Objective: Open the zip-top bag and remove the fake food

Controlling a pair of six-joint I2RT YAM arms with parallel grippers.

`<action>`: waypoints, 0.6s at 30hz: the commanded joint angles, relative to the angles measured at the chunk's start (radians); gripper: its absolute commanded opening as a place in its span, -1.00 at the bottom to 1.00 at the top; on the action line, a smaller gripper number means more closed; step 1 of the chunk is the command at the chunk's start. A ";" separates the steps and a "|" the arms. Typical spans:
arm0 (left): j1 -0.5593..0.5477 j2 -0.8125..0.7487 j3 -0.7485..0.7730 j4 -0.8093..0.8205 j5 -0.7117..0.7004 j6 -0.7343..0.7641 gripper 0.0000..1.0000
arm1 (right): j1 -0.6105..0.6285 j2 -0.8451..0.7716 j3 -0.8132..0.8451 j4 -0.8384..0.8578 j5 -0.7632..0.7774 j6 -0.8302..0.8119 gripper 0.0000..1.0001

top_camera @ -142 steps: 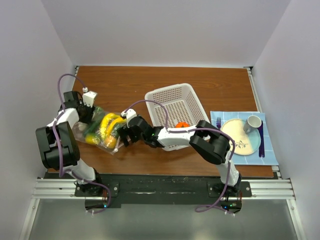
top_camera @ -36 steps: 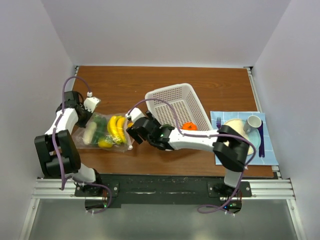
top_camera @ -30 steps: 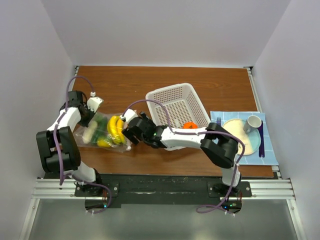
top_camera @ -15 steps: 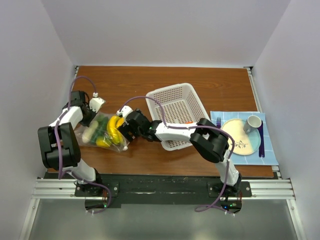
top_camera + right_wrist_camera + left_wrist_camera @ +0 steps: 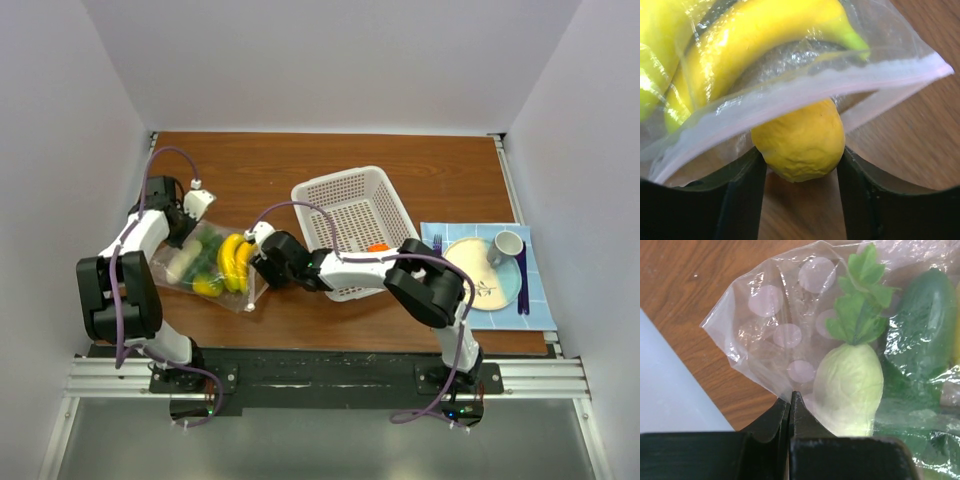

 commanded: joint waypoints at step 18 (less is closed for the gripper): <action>0.007 -0.067 0.420 -0.384 0.290 -0.185 -1.00 | -0.039 -0.606 -0.273 -0.084 0.500 0.080 -0.63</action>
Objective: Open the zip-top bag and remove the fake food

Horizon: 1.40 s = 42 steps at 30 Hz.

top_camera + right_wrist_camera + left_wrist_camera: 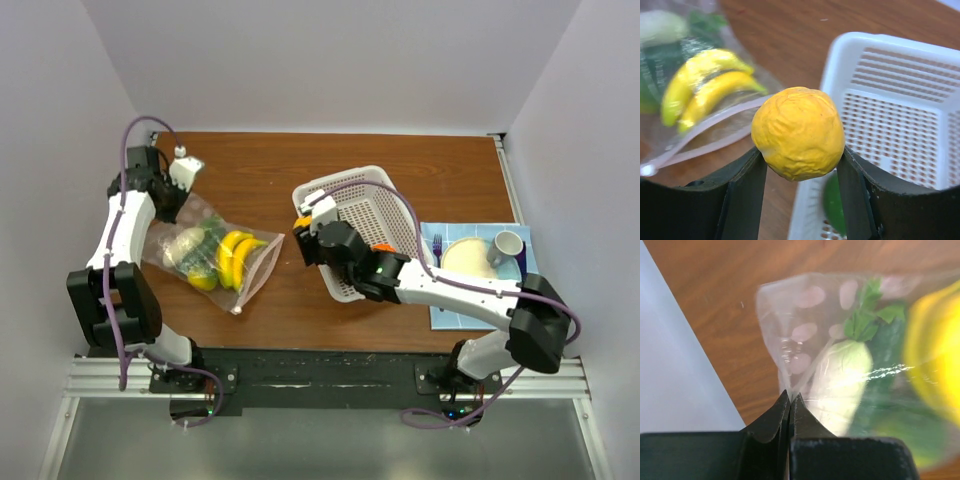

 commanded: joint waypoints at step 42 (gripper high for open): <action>-0.118 0.021 -0.386 0.320 -0.230 -0.008 -1.00 | 0.158 0.408 0.148 0.136 0.092 0.054 0.81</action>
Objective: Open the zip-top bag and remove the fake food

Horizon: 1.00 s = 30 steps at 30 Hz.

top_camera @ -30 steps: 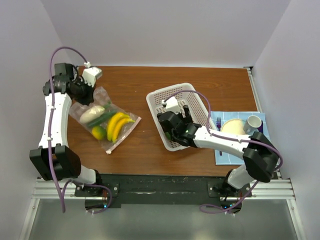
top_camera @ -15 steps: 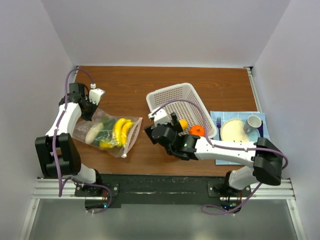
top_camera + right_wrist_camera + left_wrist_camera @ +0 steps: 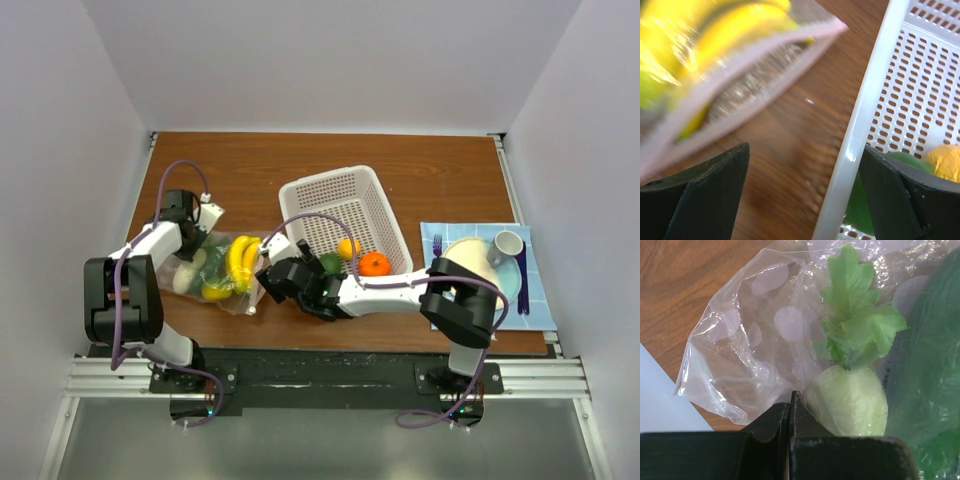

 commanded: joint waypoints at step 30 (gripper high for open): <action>0.064 0.005 -0.083 0.140 0.032 0.146 -1.00 | -0.018 -0.304 -0.175 -0.001 0.312 0.103 0.82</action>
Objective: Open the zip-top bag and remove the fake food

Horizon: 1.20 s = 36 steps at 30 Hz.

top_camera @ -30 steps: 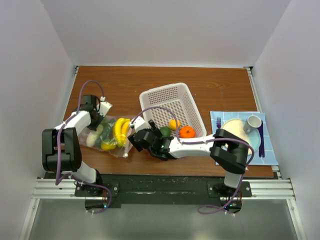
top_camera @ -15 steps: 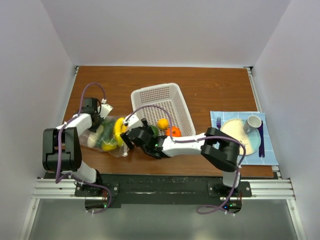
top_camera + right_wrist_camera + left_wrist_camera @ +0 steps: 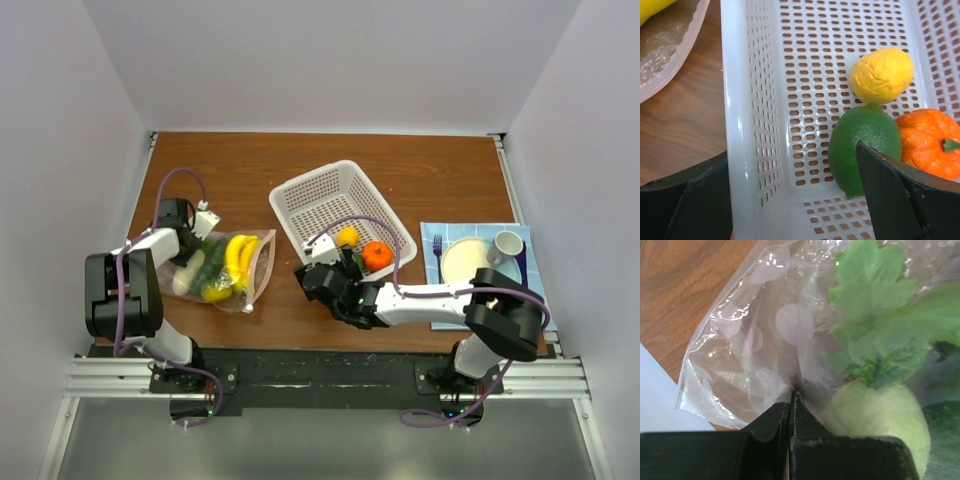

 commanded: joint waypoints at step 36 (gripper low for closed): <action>0.052 -0.026 -0.068 0.061 0.109 0.120 -1.00 | -0.011 0.465 0.487 0.198 -0.286 -0.066 0.64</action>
